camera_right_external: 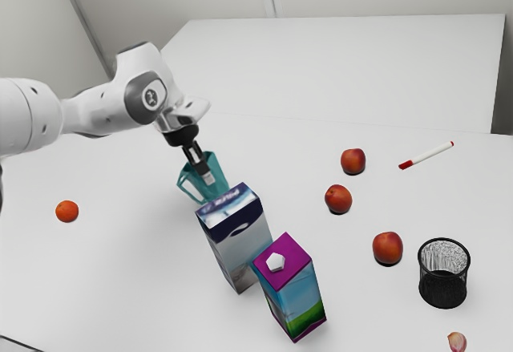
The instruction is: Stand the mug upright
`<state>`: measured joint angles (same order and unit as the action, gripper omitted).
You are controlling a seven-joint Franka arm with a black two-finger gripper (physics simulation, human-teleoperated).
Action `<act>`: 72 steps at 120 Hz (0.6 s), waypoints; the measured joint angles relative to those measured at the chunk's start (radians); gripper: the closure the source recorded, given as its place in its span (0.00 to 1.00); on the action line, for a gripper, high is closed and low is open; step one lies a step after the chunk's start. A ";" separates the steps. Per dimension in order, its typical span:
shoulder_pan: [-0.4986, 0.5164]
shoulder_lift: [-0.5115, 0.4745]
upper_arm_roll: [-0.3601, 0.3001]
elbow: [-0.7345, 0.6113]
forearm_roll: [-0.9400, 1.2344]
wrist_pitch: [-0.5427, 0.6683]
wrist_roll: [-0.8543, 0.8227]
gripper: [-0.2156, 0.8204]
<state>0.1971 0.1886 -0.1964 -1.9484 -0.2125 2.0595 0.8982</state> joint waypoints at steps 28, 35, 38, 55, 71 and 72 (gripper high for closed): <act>-0.001 -0.061 -0.066 -0.112 0.148 0.108 -0.025 0.95; -0.001 -0.070 -0.078 -0.133 0.180 0.124 -0.032 0.95; -0.002 -0.075 -0.081 -0.139 0.190 0.129 -0.034 0.95; 0.000 -0.091 -0.102 -0.163 0.221 0.149 -0.049 0.94; -0.001 -0.093 -0.109 -0.186 0.232 0.159 -0.064 0.95; 0.000 -0.093 -0.109 -0.188 0.232 0.159 -0.065 0.95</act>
<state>0.1967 0.0958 -0.3057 -2.1364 0.0197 2.2186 0.8329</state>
